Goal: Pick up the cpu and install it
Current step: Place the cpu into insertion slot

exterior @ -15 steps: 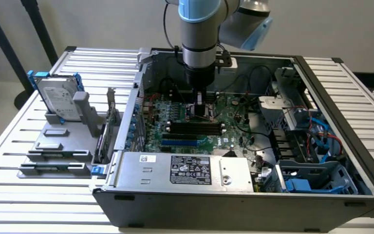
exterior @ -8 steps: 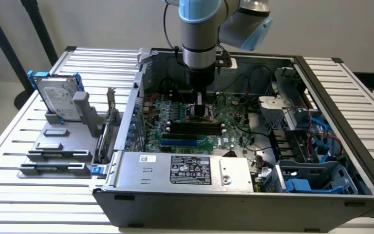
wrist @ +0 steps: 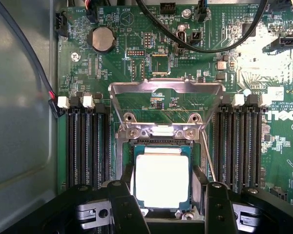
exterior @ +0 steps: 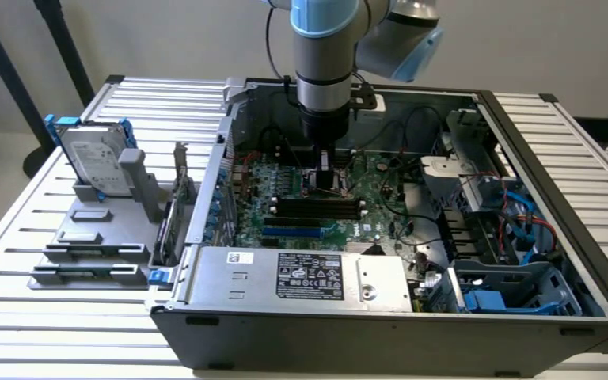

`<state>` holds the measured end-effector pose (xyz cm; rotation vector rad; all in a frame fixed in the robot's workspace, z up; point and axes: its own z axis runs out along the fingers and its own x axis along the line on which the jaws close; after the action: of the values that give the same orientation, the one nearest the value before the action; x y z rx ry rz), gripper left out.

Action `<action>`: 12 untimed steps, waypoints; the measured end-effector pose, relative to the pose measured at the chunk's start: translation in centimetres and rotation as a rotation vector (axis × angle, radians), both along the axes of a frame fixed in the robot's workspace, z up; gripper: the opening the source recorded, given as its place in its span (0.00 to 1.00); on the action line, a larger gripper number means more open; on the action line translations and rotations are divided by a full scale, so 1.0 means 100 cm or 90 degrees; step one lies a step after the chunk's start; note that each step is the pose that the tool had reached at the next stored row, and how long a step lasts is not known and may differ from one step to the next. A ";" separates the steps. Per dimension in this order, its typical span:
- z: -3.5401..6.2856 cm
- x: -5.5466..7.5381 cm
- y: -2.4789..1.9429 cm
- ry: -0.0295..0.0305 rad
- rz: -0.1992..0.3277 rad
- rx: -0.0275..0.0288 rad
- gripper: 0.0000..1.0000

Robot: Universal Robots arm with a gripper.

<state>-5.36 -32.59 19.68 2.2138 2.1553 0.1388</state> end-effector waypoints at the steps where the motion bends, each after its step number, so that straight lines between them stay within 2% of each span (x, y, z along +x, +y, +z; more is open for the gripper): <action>1: -0.0001 0.000 0.0001 0.0000 0.000 -0.0004 0.55; 12: -0.0009 0.000 0.0011 0.0000 0.000 -0.0038 0.55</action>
<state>-5.33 -32.48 19.59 2.2102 2.1534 0.1322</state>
